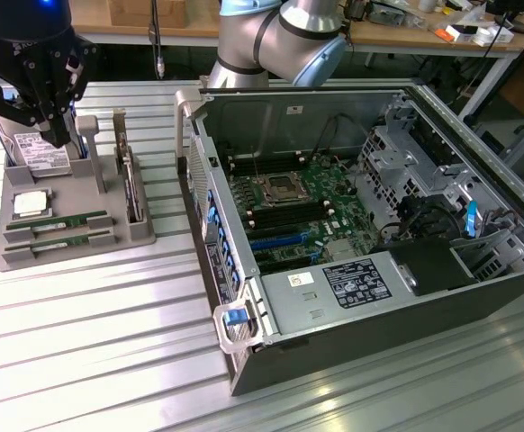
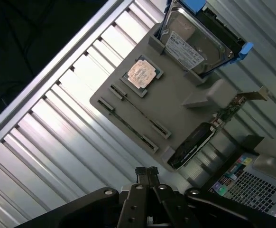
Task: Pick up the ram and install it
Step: 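Pick up the ram and move it above insertion slot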
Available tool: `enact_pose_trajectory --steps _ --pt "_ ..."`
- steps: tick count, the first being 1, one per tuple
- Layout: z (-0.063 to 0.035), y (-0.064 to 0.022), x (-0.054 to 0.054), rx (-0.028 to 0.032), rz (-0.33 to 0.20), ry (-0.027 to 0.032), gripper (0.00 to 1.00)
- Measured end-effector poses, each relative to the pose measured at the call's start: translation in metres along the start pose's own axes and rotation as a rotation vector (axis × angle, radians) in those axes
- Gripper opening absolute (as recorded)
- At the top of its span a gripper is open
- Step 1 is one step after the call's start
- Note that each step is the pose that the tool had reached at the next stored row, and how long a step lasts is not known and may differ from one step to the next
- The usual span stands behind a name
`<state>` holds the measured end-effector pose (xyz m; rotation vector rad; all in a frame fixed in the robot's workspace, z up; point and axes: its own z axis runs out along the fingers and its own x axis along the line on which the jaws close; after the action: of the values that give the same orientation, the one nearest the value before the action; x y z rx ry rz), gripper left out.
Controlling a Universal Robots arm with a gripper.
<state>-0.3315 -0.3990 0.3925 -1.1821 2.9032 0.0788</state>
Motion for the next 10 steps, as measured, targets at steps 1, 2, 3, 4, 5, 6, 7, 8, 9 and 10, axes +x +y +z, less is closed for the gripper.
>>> enact_pose_trajectory --steps 1,2,3,4,5,6,7,8,9,10 --pt "0.0 0.0 0.0 -0.0002 -0.007 0.0003 0.1" --pt "0.0 0.0 0.0 -0.0004 -0.018 0.0008 0.1" --pt "0.0 0.0 0.0 -0.0008 -0.032 0.0014 0.1" --pt "0.0 0.0 0.0 -0.001 -0.041 0.0018 0.1" --pt "0.0 0.0 0.0 -0.0011 -0.048 0.0021 0.1" --pt "0.0 0.0 0.0 -0.0015 -0.061 0.0027 0.1" --pt "0.0 0.0 0.0 -0.0019 -0.078 0.0034 0.1" --pt "0.0 0.0 0.0 -0.0022 -0.089 0.004 0.1" --pt "0.0 0.0 0.0 -0.0027 -0.108 0.0048 0.1" --pt "0.0 0.0 0.0 -0.0029 -0.118 0.0053 0.1"
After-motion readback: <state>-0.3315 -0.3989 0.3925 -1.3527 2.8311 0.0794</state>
